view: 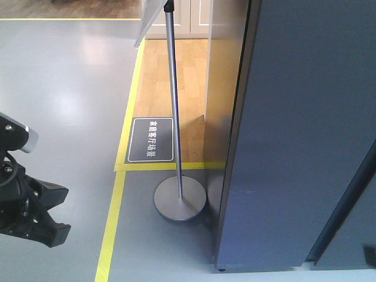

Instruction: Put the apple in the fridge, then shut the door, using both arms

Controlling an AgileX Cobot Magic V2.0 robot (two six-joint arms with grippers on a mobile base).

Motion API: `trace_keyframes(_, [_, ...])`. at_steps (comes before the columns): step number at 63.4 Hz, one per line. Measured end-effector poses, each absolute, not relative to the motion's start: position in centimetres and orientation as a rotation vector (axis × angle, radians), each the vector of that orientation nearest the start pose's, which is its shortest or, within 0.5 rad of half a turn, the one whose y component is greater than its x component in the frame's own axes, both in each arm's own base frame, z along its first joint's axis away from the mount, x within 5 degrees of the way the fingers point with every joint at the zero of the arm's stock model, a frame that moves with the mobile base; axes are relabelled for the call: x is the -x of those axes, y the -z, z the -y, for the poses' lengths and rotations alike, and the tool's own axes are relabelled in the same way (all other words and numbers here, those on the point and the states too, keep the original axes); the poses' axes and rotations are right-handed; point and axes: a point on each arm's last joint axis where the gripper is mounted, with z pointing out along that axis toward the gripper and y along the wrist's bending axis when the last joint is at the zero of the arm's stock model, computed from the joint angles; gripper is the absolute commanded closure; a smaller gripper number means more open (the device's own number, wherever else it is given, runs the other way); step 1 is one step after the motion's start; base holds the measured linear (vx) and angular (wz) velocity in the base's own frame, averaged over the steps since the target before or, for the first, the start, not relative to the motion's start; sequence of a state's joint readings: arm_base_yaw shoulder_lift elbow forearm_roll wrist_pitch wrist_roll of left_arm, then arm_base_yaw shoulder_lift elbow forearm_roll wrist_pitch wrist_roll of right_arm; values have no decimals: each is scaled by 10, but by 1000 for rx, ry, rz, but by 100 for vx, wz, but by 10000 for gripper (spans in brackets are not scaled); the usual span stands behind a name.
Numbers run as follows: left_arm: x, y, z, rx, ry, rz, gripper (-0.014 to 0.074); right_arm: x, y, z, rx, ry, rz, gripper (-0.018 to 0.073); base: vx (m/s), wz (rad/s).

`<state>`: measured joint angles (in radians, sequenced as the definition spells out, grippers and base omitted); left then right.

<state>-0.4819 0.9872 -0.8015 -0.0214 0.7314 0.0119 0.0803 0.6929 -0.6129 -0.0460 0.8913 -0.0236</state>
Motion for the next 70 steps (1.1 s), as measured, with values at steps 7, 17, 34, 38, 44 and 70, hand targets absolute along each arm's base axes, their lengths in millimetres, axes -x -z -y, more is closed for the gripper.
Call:
trace_keyframes(7, [-167, -310, 89, -578, 242, -2344, 603, -94, -282, -6, 136, -2, -2425, 563, 0, 0])
trace_keyframes(17, [-167, -310, 89, -578, 242, -2344, 603, -70, -278, -6, 136, -33, -2394, 563, 0, 0])
trace_keyframes(34, [-167, -310, 89, -578, 242, -2344, 603, -45, -276, -7, 131, -72, -2387, 563, 0, 0])
trace_keyframes(38, [-167, -310, 89, -578, 242, -2344, 603, -43, -276, -7, 131, -75, -2392, 563, 0, 0])
trace_keyframes(44, [-167, -310, 89, -578, 242, -2344, 603, -42, -275, -7, 132, -75, -2395, 563, 0, 0])
trace_keyframes(70, [-154, -325, 74, -509, 244, -2266, 603, -42, -275, -7, 131, -83, -2399, 563, 0, 0])
